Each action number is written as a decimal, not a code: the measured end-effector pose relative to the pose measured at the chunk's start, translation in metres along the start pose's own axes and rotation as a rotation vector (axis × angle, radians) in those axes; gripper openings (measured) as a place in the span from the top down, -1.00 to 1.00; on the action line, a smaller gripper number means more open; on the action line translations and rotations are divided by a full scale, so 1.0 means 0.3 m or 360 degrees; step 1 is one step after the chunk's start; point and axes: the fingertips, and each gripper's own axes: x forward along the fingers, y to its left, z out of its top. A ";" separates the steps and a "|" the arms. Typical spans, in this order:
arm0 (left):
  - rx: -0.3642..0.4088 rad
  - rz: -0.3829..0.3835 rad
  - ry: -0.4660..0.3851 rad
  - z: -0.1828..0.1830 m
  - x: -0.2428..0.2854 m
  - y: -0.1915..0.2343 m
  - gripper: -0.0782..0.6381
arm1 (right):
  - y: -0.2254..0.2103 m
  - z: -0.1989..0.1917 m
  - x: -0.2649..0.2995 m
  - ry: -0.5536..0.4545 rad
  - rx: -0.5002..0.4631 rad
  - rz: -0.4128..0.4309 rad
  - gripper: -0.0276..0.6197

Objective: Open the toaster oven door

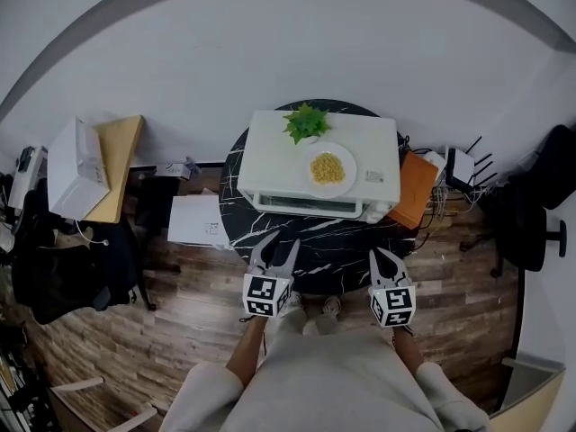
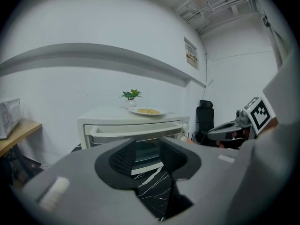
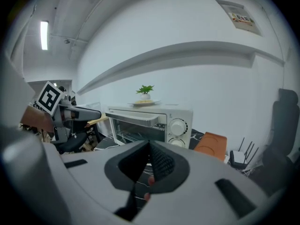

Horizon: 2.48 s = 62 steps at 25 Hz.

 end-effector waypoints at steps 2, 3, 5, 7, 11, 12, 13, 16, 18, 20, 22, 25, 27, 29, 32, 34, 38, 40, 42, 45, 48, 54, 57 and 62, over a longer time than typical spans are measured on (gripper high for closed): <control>-0.0034 -0.0025 -0.0008 0.001 0.009 0.008 0.35 | 0.008 0.001 0.006 0.0005 0.0004 -0.0018 0.88; -0.0062 -0.0037 -0.0015 0.001 0.011 0.011 0.35 | 0.012 0.000 0.008 0.0009 0.0006 -0.0025 0.88; -0.0143 -0.0057 -0.0027 -0.004 0.013 0.020 0.35 | 0.022 0.000 0.013 0.0012 0.0008 -0.0033 0.88; -0.0251 -0.0074 -0.0038 -0.011 0.015 0.032 0.35 | 0.027 0.005 0.020 0.0010 0.0007 -0.0036 0.88; -0.0614 -0.0139 -0.0117 -0.013 0.012 0.049 0.35 | 0.027 -0.003 0.019 0.0026 0.0007 -0.0039 0.88; -0.0716 -0.0166 -0.0142 -0.013 0.010 0.051 0.35 | 0.027 -0.006 0.018 0.0030 0.0012 -0.0038 0.88; -0.0805 -0.0191 -0.0163 -0.013 0.009 0.052 0.35 | 0.026 -0.007 0.018 0.0030 0.0022 -0.0037 0.88; -0.1038 -0.0239 -0.0221 -0.020 0.008 0.061 0.35 | 0.026 -0.006 0.018 0.0024 0.0039 -0.0038 0.88; -0.1208 -0.0273 -0.0264 -0.027 0.010 0.064 0.35 | 0.024 -0.007 0.018 0.0022 0.0040 -0.0038 0.88; -0.1366 -0.0303 -0.0305 -0.033 0.015 0.067 0.34 | 0.021 -0.011 0.016 0.0026 0.0042 -0.0039 0.88; -0.1494 -0.0328 -0.0338 -0.035 0.022 0.069 0.34 | 0.016 -0.015 0.016 0.0031 0.0045 -0.0042 0.88; -0.1726 -0.0379 -0.0387 -0.040 0.033 0.066 0.33 | 0.011 -0.022 0.011 0.0040 0.0050 -0.0047 0.88; -0.1912 -0.0414 -0.0442 -0.040 0.041 0.068 0.30 | 0.009 -0.026 0.009 0.0045 0.0052 -0.0050 0.88; -0.2032 -0.0426 -0.0482 -0.044 0.051 0.074 0.29 | 0.006 -0.029 0.007 0.0051 0.0056 -0.0053 0.88; -0.2068 -0.0425 -0.0490 -0.052 0.071 0.081 0.23 | -0.002 -0.033 0.004 0.0055 0.0062 -0.0055 0.88; -0.2071 -0.0412 -0.0473 -0.060 0.090 0.083 0.20 | -0.006 -0.037 0.004 0.0058 0.0064 -0.0054 0.88; -0.2099 -0.0381 -0.0486 -0.058 0.126 0.104 0.20 | -0.012 -0.040 -0.001 0.0061 0.0058 -0.0058 0.88; -0.2096 -0.0372 -0.0485 -0.054 0.147 0.113 0.20 | -0.020 -0.041 -0.004 0.0062 0.0054 -0.0063 0.88; -0.2084 -0.0363 -0.0479 -0.052 0.165 0.120 0.20 | -0.031 -0.044 -0.012 0.0066 0.0055 -0.0070 0.88; -0.2064 -0.0376 -0.0464 -0.037 0.190 0.117 0.20 | -0.042 -0.051 -0.023 0.0074 0.0063 -0.0080 0.88; -0.2052 -0.0366 -0.0448 -0.032 0.215 0.119 0.20 | -0.049 -0.057 -0.026 0.0080 0.0064 -0.0084 0.88; -0.2076 -0.0339 -0.0438 -0.031 0.249 0.132 0.21 | -0.057 -0.058 -0.037 0.0079 0.0071 -0.0090 0.88; -0.2083 -0.0325 -0.0443 -0.024 0.255 0.143 0.31 | -0.055 -0.059 -0.041 0.0081 0.0070 -0.0087 0.88; -0.2090 -0.0312 -0.0454 -0.019 0.258 0.148 0.41 | -0.047 -0.054 -0.048 0.0078 0.0040 -0.0076 0.88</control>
